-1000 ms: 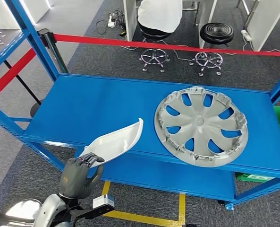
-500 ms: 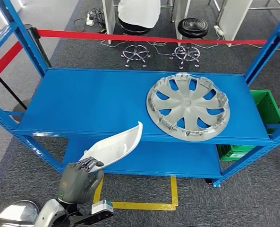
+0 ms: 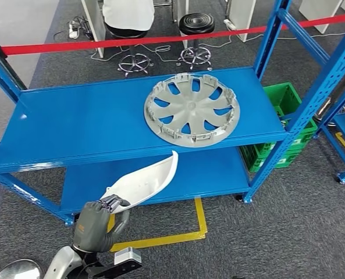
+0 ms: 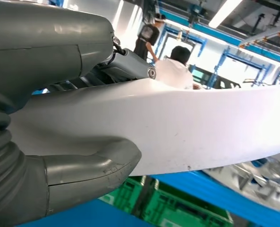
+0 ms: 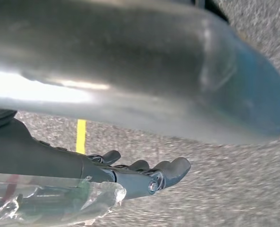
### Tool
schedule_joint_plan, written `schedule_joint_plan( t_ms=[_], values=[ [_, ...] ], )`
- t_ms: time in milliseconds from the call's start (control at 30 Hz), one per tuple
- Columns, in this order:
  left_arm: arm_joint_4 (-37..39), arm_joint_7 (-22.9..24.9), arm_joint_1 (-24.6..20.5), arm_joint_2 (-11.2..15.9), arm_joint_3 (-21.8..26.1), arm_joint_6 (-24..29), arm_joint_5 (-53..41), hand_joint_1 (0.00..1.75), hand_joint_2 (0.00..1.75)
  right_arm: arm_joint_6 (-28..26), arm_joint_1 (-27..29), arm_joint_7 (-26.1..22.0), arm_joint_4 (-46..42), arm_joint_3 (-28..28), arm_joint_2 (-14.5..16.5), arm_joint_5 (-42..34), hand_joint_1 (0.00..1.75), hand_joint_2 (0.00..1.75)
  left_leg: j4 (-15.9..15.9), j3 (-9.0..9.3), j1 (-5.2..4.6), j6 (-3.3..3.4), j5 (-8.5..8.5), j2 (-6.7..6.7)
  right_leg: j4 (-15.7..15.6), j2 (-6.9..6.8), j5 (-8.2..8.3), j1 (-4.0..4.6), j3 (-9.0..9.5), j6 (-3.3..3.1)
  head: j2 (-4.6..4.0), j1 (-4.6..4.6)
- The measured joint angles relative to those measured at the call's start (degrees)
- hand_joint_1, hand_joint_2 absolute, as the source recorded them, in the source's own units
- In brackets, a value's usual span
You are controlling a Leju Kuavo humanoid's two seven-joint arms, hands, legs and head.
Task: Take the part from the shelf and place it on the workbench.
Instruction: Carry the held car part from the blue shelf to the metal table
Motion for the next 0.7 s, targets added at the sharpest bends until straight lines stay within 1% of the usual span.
schedule_joint_plan(
  t_ms=[33,67,100,133,167,200,233,267,300,333,367,400,433,467,500,533,567,600,633,667,700],
  values=[
    [-0.01,0.0,-0.1,-0.01,-0.02,0.01,0.13,1.75,1.75,0.02,-0.02,0.03,-0.01,-0.09,0.0,0.03,0.0,0.0,-4.31,3.04,0.04,0.23,0.95,-1.41,0.04,0.69,0.64,0.02,-0.65,0.25,0.0,-0.02],
    [-0.01,-0.02,-0.19,-0.01,-0.03,0.02,0.23,1.75,1.75,0.04,-0.07,0.05,-0.02,-0.17,0.0,0.07,0.0,0.0,-8.16,5.55,0.12,0.44,1.27,-2.72,0.06,1.34,1.3,0.04,-1.16,0.54,0.0,-0.01],
    [-0.01,-0.04,-0.25,-0.01,-0.05,0.03,0.3,1.75,1.75,0.04,-0.1,0.07,-0.03,-0.24,0.0,0.11,0.0,0.0,-10.91,7.21,0.15,0.62,1.14,-3.79,-0.04,1.98,1.99,0.07,-1.53,0.89,0.0,-0.04],
    [-0.01,-0.08,-0.29,-0.01,-0.06,0.04,0.4,1.75,1.75,0.05,-0.07,0.08,-0.04,-0.33,-0.01,0.15,0.0,0.0,-12.31,7.88,0.08,0.84,0.94,-4.24,-0.29,2.58,2.71,0.09,-1.79,1.29,0.0,-0.06],
    [0.0,-0.15,-0.31,-0.01,-0.08,0.04,0.53,1.75,1.75,0.07,0.04,0.1,-0.04,-0.44,-0.01,0.22,0.0,0.0,-12.59,7.67,0.06,1.13,1.2,-3.7,-0.69,3.22,3.5,0.03,-1.94,1.69,0.0,-0.05],
    [0.0,-0.22,-0.37,-0.01,-0.1,0.05,0.68,1.75,1.75,0.09,0.21,0.13,-0.03,-0.56,-0.01,0.28,0.0,0.0,-12.65,7.3,0.06,1.49,1.69,-2.95,-0.96,3.33,3.86,-0.02,-2.13,2.03,0.0,-0.08],
    [0.0,-0.31,-0.43,-0.02,-0.13,0.06,0.83,1.75,1.75,0.1,0.35,0.18,-0.02,-0.67,-0.02,0.37,0.0,0.0,-12.7,6.89,0.1,1.95,2.28,-2.21,-0.64,2.58,3.17,0.01,-2.52,2.31,0.0,0.06],
    [0.01,-0.39,-0.48,-0.05,-0.14,0.1,0.97,1.75,1.75,0.12,0.46,0.22,-0.01,-0.77,-0.02,0.49,0.0,0.0,-12.79,6.35,0.19,2.36,2.93,-1.43,0.82,1.25,1.25,0.06,-3.17,2.54,0.0,0.26],
    [0.01,-0.46,-0.49,-0.07,-0.15,0.14,1.09,1.75,1.75,0.14,0.47,0.26,0.0,-0.87,-0.03,0.61,0.0,0.0,-12.81,5.69,0.19,2.64,3.54,-0.65,3.63,-0.46,-1.76,0.09,-4.08,2.72,0.0,0.46],
    [0.03,-0.53,-0.42,-0.09,-0.15,0.17,1.2,1.75,1.75,0.16,0.4,0.28,0.0,-0.96,-0.03,0.75,0.0,0.0,-12.79,4.94,0.12,2.82,4.15,0.06,7.45,-1.87,-5.08,0.12,-5.08,2.92,0.0,0.66],
    [0.05,-0.59,-0.37,-0.1,-0.14,0.21,1.3,1.75,1.75,0.19,0.31,0.29,0.0,-1.04,-0.03,0.88,0.0,0.0,-12.74,4.11,0.05,2.84,4.79,0.85,11.58,-2.57,-7.59,0.08,-5.87,3.1,0.0,0.74],
    [0.09,-0.63,-0.35,-0.1,-0.14,0.23,1.35,1.75,1.75,0.23,0.21,0.29,0.0,-1.09,-0.03,0.98,0.0,0.0,-12.68,3.24,0.02,2.79,5.44,1.68,14.89,-2.86,-8.58,0.05,-6.11,3.25,0.0,0.76],
    [0.14,-0.68,-0.35,-0.11,-0.14,0.26,1.39,1.75,1.75,0.27,0.18,0.28,0.0,-1.12,-0.03,1.06,0.0,0.0,-12.6,2.37,0.01,2.7,6.06,2.49,16.55,-2.98,-8.07,0.05,-5.49,3.33,0.0,0.76],
    [0.17,-0.73,-0.37,-0.12,-0.14,0.29,1.43,1.75,1.75,0.31,0.19,0.28,-0.01,-1.14,-0.03,1.13,0.0,0.0,-12.51,1.54,0.01,2.58,6.64,3.23,16.23,-3.12,-6.57,0.04,-3.87,3.38,0.0,0.79],
    [0.2,-0.77,-0.39,-0.13,-0.13,0.32,1.5,1.75,1.75,0.33,0.2,0.26,-0.02,-1.16,-0.04,1.17,0.0,0.0,-12.41,0.83,0.01,2.41,7.15,3.92,13.74,-3.56,-4.99,0.04,-1.12,3.36,0.0,0.79],
    [0.2,-0.82,-0.41,-0.16,-0.13,0.36,1.6,1.75,1.75,0.34,0.15,0.24,-0.03,-1.18,-0.04,1.23,0.0,0.0,-12.27,0.31,-0.07,2.18,7.58,4.48,9.66,-4.53,-4.51,0.08,2.39,3.34,0.0,0.79],
    [0.2,-0.88,-0.43,-0.18,-0.12,0.4,1.69,1.75,1.75,0.35,0.01,0.19,-0.05,-1.19,-0.05,1.26,0.0,0.0,-12.1,-0.05,-0.17,1.91,7.95,4.97,4.94,-5.53,-5.01,0.24,5.95,3.24,0.0,0.79],
    [0.21,-0.95,-0.47,-0.21,-0.11,0.45,1.79,1.75,1.75,0.39,-0.15,0.13,-0.07,-1.19,-0.05,1.3,0.0,0.0,-11.96,-0.23,-0.29,1.63,8.33,5.5,1.13,-6.32,-5.92,0.38,8.42,3.01,0.0,0.71],
    [0.21,-1.05,-0.52,-0.25,-0.11,0.49,1.86,1.75,1.75,0.44,-0.29,0.06,-0.08,-1.19,-0.05,1.33,0.0,0.0,-11.86,-0.29,-0.36,1.36,8.7,6.02,-1.24,-6.67,-6.83,0.57,9.72,2.7,0.0,0.64],
    [0.21,-1.15,-0.58,-0.29,-0.12,0.53,1.9,1.75,1.75,0.49,-0.35,0.01,-0.09,-1.19,-0.05,1.36,0.0,0.0,-11.82,-0.32,-0.34,1.09,9.06,6.6,-2.18,-6.34,-7.03,0.72,9.86,2.23,0.0,0.56],
    [0.22,-1.22,-0.63,-0.33,-0.14,0.54,1.92,1.75,1.75,0.53,-0.3,-0.03,-0.09,-1.19,-0.06,1.38,0.0,0.0,-11.76,-0.38,-0.22,0.73,9.13,6.75,-2.1,-5.89,-6.69,0.68,9.25,1.64,0.0,0.5]
  ],
)
